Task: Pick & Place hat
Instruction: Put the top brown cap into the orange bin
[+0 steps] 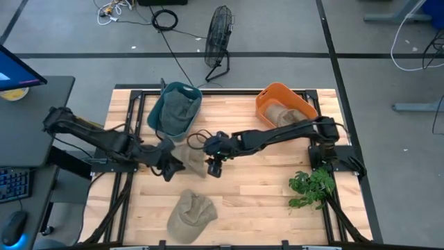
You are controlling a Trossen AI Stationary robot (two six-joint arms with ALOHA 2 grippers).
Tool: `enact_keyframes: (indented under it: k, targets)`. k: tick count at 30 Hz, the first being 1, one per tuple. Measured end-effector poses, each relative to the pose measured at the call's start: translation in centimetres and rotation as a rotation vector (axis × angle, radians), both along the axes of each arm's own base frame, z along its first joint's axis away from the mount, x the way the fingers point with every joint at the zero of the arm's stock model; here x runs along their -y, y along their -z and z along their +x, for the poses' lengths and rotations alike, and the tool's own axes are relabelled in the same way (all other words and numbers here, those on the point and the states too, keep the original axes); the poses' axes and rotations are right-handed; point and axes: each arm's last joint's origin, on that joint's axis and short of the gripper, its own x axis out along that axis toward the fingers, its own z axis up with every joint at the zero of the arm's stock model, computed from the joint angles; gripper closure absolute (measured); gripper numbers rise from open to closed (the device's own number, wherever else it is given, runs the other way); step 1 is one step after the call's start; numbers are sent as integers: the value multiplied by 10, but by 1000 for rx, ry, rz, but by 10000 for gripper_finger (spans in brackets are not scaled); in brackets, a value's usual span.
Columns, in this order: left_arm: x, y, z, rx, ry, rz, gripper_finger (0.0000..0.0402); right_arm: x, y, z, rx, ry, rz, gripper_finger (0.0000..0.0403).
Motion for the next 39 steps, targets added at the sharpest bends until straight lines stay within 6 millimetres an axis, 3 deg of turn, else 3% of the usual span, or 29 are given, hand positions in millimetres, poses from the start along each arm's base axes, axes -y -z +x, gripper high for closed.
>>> enact_keyframes:
  k: [9,18,23,30,35,39]
  targets:
    - [-7,-16,-10,126,-29,93,268,-1,34,23,59,37,-48,234]
    - [-8,-18,-9,154,-46,130,268,-1,39,33,141,66,-15,234]
    - [-8,-18,-9,147,-54,139,268,-5,44,30,90,52,-10,234]
    - [-11,4,-18,-89,-99,147,268,-6,43,26,54,31,38,234]
    - [-16,18,-23,-236,-303,87,268,-16,43,20,2,17,-3,234]
    - [-18,30,-14,-246,-419,19,268,-18,27,11,-3,6,-16,234]
